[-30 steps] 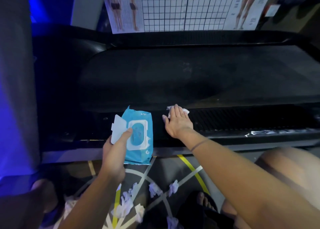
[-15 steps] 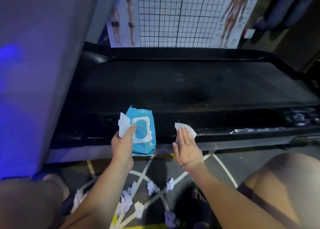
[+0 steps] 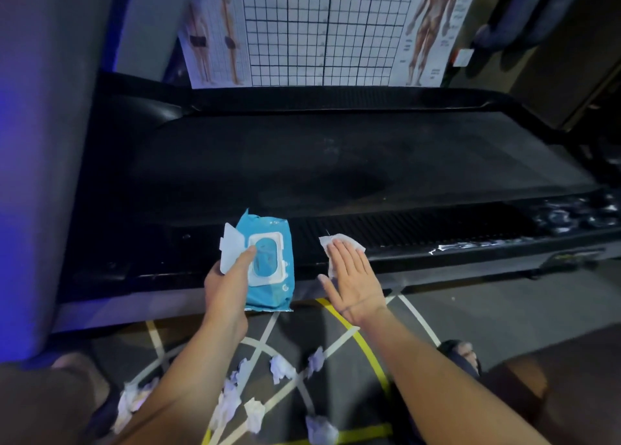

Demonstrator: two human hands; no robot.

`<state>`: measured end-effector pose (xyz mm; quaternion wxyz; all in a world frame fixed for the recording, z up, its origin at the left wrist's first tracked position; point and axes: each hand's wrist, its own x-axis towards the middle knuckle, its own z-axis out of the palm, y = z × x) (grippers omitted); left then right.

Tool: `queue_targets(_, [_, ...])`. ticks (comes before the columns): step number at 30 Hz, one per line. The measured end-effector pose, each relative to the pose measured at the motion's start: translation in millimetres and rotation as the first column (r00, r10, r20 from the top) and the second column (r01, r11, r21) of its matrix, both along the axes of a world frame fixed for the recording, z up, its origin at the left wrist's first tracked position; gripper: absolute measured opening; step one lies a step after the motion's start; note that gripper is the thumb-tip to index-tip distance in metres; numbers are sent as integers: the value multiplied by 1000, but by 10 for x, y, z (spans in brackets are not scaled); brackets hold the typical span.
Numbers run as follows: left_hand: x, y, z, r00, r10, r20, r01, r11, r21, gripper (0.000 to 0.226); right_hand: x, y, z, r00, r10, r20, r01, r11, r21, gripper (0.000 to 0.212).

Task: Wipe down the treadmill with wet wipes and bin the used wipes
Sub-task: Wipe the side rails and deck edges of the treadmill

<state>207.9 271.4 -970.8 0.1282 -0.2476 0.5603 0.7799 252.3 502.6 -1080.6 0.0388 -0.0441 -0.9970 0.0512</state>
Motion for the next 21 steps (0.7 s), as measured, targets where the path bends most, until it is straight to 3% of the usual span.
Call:
queue_targets(6, [-44,-81,-124,1000,-20,-16,18,997,-68,36,-259,72,137,998,-59,-30,55,993,-104,83])
queue_targets(15, [2,-178,-178,1000,-7,-15,6,996,-85,36,-980,104,301,966,-80,246,135,967,-217,73])
queue_targets(21, [-11,5,-66,999,-14,-32,13,999,-35,34,-656,134,324,987,-43,157,70,983,-168,59])
